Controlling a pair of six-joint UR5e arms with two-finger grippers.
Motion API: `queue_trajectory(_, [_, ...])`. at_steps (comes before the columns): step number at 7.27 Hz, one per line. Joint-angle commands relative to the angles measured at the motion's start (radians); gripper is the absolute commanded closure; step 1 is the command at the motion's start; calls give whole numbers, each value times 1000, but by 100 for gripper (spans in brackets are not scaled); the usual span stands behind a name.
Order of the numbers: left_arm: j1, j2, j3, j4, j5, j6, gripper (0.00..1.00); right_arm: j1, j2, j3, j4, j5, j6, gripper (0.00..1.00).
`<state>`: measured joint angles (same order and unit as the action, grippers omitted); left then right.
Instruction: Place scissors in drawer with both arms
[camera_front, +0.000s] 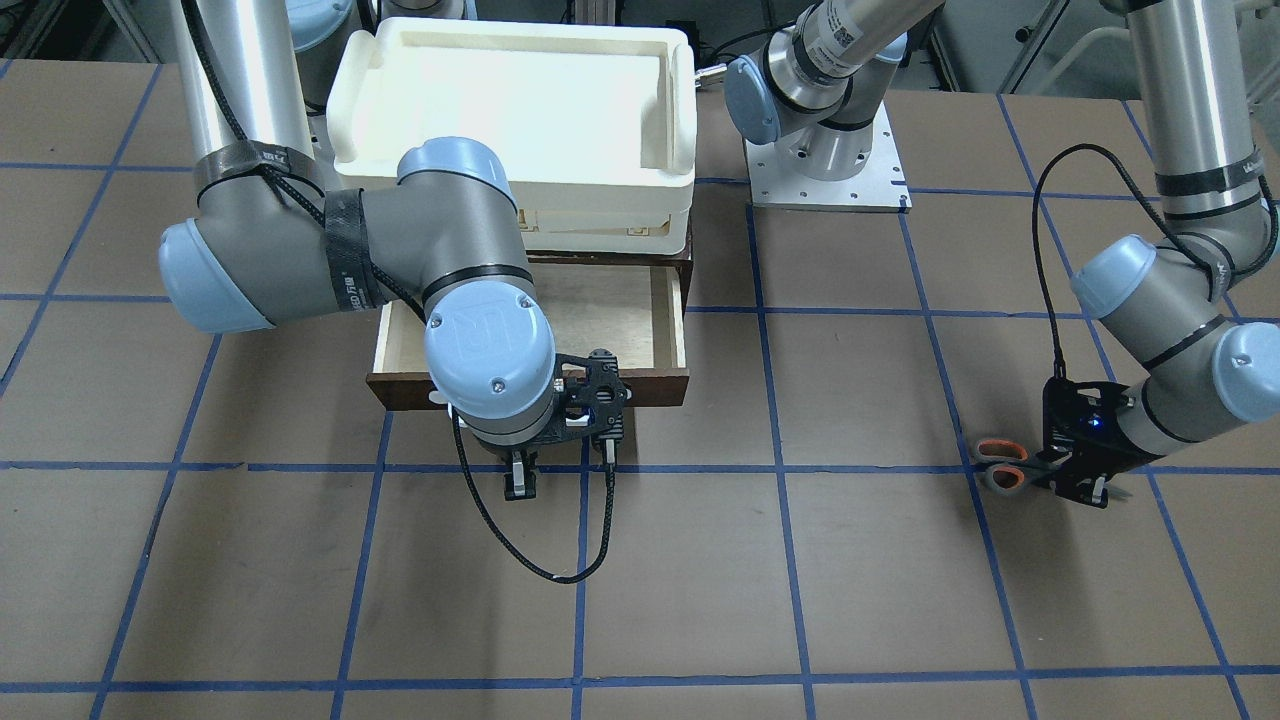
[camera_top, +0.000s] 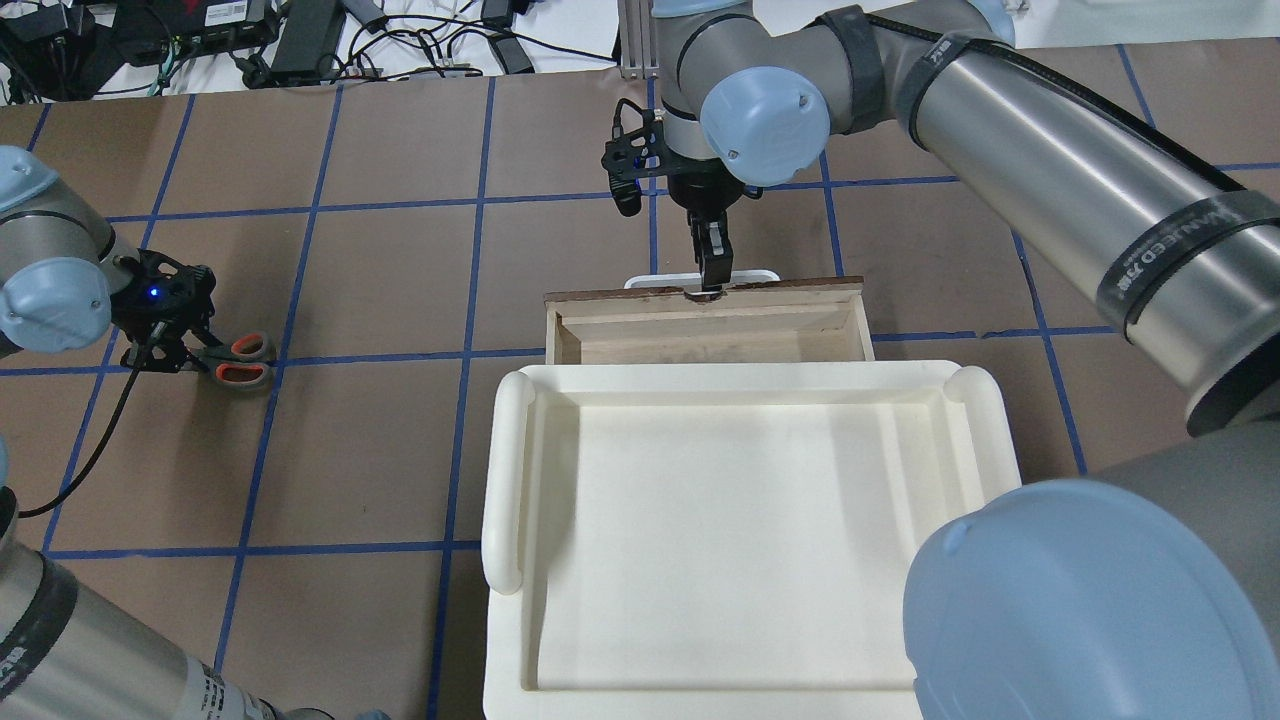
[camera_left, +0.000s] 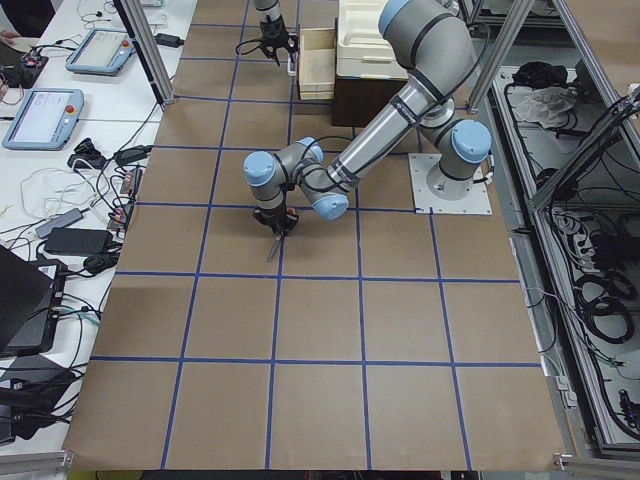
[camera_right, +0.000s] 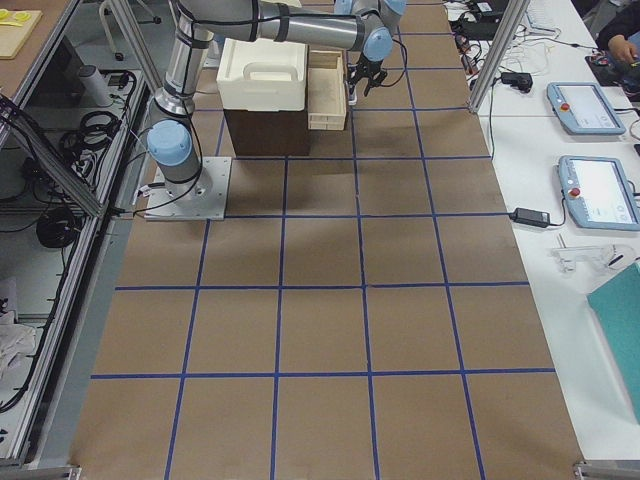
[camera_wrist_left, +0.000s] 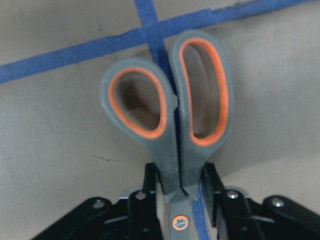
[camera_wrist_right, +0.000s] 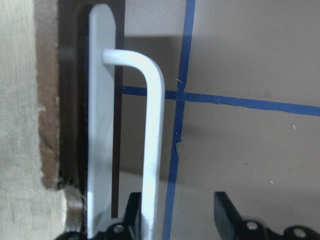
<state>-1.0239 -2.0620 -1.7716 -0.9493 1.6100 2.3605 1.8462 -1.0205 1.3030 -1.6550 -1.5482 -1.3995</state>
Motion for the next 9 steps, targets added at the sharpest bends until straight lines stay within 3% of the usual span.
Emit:
queue_trajectory(1, [-2, 5, 1, 3, -22, 23, 100, -2, 17, -27, -35, -18, -3, 43])
queue_trajectory(7, [-45, 58, 50, -28, -19, 19, 100, -28, 34, -65, -65, -18, -6, 41])
queue_trajectory(9, [-97, 118, 99, -141, -22, -15, 100, -33, 30, -65, -65, -17, -1, 39])
